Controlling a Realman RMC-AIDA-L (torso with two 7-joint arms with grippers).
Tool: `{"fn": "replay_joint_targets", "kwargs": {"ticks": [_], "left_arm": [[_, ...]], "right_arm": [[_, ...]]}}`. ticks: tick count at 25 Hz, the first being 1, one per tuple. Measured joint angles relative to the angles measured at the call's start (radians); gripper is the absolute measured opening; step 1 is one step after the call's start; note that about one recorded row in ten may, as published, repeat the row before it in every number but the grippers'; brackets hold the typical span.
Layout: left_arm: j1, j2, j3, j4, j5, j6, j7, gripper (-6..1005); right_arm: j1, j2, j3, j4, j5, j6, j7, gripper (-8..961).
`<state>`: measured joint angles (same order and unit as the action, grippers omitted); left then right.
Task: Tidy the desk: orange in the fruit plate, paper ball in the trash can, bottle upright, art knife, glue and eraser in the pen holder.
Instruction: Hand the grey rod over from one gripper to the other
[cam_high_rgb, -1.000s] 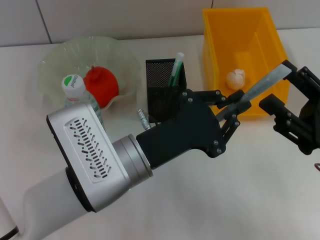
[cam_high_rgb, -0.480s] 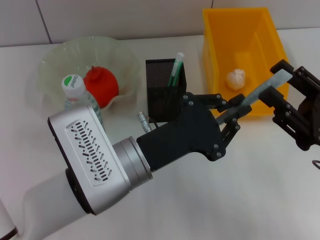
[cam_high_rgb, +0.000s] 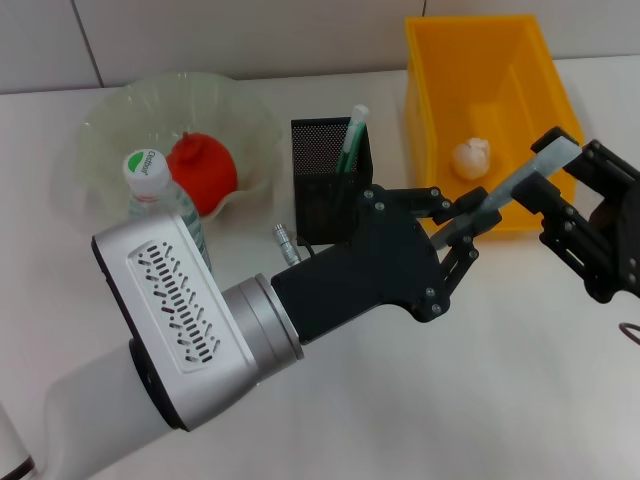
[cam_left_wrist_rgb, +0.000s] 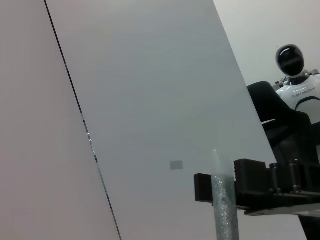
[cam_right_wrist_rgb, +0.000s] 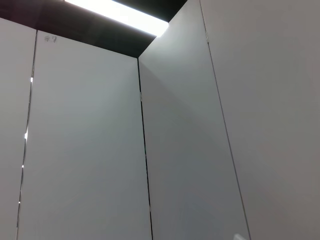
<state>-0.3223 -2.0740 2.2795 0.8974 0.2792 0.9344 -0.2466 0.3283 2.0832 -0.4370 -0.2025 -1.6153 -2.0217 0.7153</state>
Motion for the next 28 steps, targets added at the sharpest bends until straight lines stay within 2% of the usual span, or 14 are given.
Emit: {"fn": "replay_joint_targets", "kwargs": {"ticks": [1,13,18,28], "left_arm": [[0.000,0.000,0.000,0.000,0.000,0.001,0.000,128],[0.000,0.000,0.000,0.000,-0.001,0.003,-0.003,129],[0.000,0.001,0.000,0.000,-0.001,0.005,-0.003,129],[0.002,0.002,0.001,-0.002,-0.002,0.007,-0.003,129]], "right_arm": [[0.000,0.000,-0.002,0.000,0.000,0.000,0.000,461],[0.006,-0.001,-0.005,0.000,-0.002,0.000,0.001,372],[0.014,0.000,-0.006,0.000,-0.002,0.007,0.006,376],[0.028,0.000,-0.026,0.000,-0.001,0.024,0.022,216]]}}
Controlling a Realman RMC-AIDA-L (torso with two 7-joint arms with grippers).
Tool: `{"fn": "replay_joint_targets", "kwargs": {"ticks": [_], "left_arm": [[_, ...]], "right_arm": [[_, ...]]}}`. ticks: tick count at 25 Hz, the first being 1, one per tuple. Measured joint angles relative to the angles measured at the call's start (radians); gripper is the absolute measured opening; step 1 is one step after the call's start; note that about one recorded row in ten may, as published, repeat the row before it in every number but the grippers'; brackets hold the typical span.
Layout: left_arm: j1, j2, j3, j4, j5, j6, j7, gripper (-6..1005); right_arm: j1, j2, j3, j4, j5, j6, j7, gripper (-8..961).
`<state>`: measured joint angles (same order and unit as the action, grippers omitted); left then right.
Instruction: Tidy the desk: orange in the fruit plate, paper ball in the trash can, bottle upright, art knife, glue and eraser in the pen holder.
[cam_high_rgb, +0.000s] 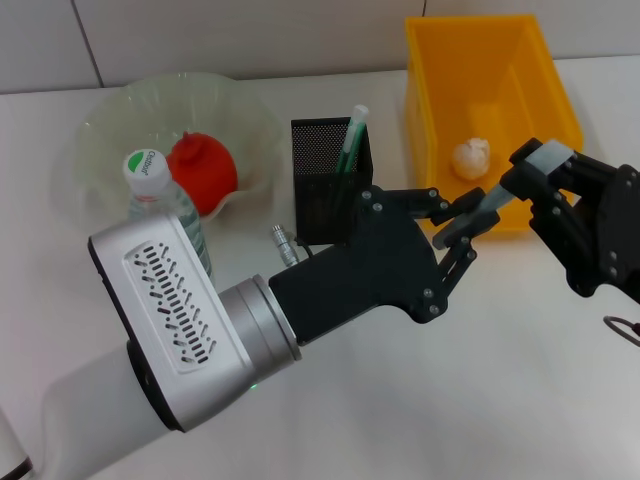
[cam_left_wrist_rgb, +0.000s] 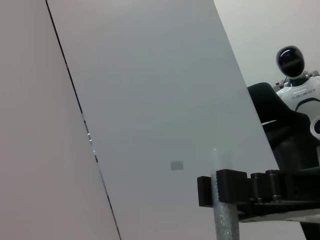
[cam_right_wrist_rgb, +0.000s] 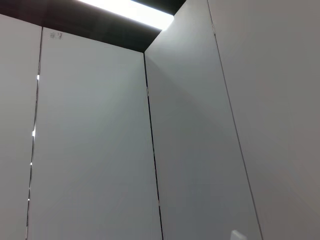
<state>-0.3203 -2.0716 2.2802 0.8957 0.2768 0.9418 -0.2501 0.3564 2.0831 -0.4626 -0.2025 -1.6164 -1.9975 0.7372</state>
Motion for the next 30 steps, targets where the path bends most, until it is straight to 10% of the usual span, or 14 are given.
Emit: {"fn": "replay_joint_targets", "kwargs": {"ticks": [20,30], "left_arm": [[0.006,-0.004,0.002,-0.040,0.000,0.087,0.027,173],[0.009,-0.001,-0.002,-0.050,0.002,0.074,0.020,548]], "right_arm": [[-0.010,0.000,-0.008,-0.003,0.003,0.002,-0.017,151],[-0.034,-0.003,0.052,-0.011,0.011,-0.087,-0.018,146]]}}
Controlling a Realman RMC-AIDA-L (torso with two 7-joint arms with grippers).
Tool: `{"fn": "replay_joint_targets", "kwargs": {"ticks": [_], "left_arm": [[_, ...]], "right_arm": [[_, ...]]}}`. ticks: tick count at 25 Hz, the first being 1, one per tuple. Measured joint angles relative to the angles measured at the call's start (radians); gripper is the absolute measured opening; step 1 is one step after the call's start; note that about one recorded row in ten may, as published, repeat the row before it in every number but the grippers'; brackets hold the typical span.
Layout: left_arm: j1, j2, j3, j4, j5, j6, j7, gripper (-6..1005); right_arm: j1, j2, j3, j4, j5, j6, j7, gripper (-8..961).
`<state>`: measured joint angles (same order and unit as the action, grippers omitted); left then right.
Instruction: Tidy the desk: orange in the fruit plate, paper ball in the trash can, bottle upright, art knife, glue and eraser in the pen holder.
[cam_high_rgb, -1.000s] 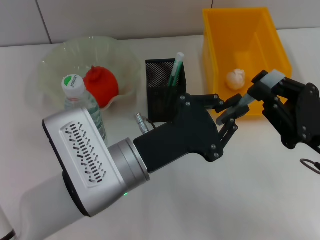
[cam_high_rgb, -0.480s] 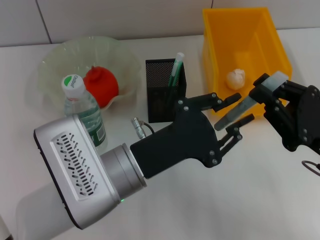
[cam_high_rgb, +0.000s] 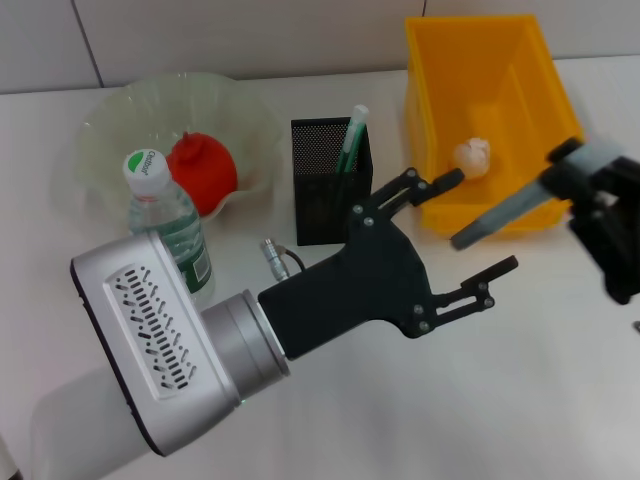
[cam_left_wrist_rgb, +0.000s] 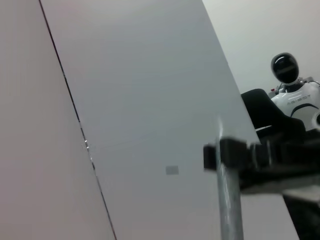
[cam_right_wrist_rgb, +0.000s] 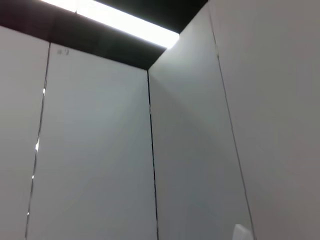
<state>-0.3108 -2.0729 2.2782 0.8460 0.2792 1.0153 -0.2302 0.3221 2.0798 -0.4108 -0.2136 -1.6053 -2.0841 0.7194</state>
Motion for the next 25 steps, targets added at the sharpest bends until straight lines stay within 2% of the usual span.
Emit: {"fn": "replay_joint_targets", "kwargs": {"ticks": [2,5,9,16,18,19,22,23,24,25], "left_arm": [[0.001,0.001,0.000,-0.006,0.000,-0.003,-0.008,608],[0.000,0.001,-0.001,-0.021,0.000,-0.008,-0.029,788],[-0.009,0.003,-0.001,-0.080,0.000,-0.002,-0.099,784],[0.032,0.008,-0.001,-0.179,0.002,0.077,-0.153,782],[0.036,0.009,-0.001,-0.191,0.002,0.087,-0.160,781],[0.036,0.009,-0.001,-0.191,0.002,0.087,-0.160,781],[0.036,0.009,-0.001,-0.191,0.002,0.087,-0.160,781],[0.039,0.009,-0.001,-0.239,0.002,0.115,-0.165,780],[0.039,0.008,-0.003,-0.267,-0.001,0.147,-0.165,780],[0.039,0.008,-0.003,-0.267,-0.001,0.147,-0.165,780]], "right_arm": [[-0.003,0.000,0.015,-0.001,0.000,-0.009,0.000,145],[-0.003,0.000,0.094,-0.020,0.001,-0.018,0.000,144],[0.016,0.000,0.144,-0.033,0.002,-0.009,0.000,143],[0.110,0.000,0.177,-0.052,0.019,0.046,0.010,143],[0.163,0.001,0.175,-0.046,0.027,0.113,0.038,143],[0.163,0.001,0.175,-0.046,0.027,0.113,0.038,143],[0.223,0.003,0.162,-0.044,0.024,0.208,0.047,144],[0.262,0.004,0.149,-0.043,0.019,0.268,0.045,144],[0.262,0.004,0.149,-0.043,0.019,0.268,0.045,144],[0.303,0.005,0.123,-0.037,0.019,0.332,0.044,144]]}}
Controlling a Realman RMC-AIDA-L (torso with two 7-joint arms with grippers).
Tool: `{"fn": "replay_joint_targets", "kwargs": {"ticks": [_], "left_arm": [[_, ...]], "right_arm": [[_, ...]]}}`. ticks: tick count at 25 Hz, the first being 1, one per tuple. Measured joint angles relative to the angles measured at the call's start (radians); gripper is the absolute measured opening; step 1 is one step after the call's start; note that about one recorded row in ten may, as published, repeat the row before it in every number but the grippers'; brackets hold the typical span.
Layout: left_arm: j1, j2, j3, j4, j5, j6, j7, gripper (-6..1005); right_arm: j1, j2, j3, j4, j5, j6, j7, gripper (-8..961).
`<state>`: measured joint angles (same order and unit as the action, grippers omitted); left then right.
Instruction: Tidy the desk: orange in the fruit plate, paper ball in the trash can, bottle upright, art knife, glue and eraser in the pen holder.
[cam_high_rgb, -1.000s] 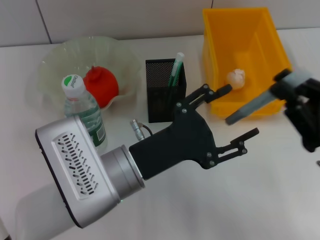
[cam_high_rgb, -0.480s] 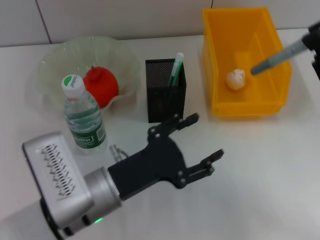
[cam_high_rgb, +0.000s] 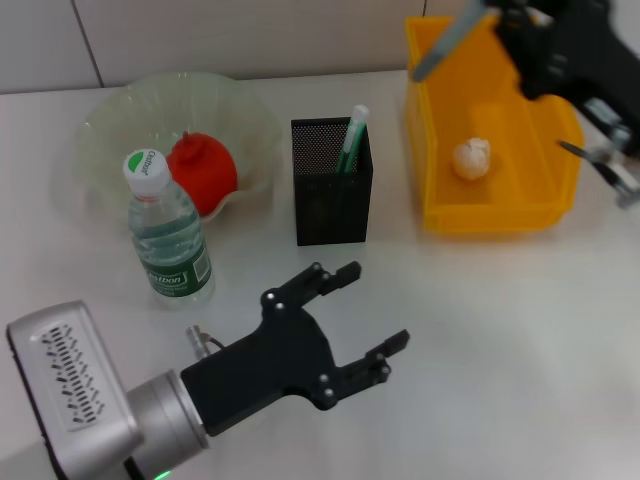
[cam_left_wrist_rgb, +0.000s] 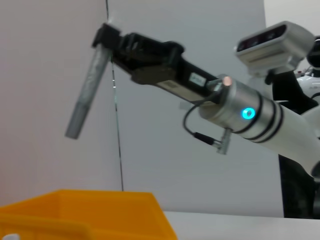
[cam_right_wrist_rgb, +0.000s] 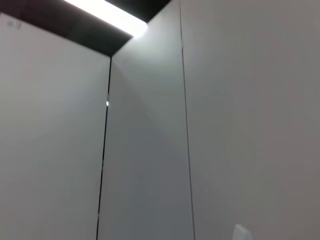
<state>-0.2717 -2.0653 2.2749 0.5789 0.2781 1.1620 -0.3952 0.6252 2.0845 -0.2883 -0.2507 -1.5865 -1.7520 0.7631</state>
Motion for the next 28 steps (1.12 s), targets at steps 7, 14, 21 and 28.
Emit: {"fn": "replay_joint_targets", "kwargs": {"ticks": [7,14,21,28], "left_arm": [[0.000,-0.001,-0.026,-0.048,-0.003,0.041,-0.034,778],[-0.001,-0.001,-0.028,-0.068,-0.007,0.049,-0.038,778],[-0.008,-0.002,-0.052,-0.086,-0.006,0.050,-0.042,777],[-0.010,-0.004,-0.081,-0.101,-0.007,0.048,-0.055,777]], "right_arm": [[0.125,0.000,-0.050,0.082,0.005,0.240,0.015,144],[0.162,0.000,-0.083,0.105,0.000,0.344,0.107,152],[0.152,0.001,-0.094,0.133,0.000,0.389,0.106,191],[0.145,0.002,-0.128,0.149,-0.002,0.417,0.099,230]]}}
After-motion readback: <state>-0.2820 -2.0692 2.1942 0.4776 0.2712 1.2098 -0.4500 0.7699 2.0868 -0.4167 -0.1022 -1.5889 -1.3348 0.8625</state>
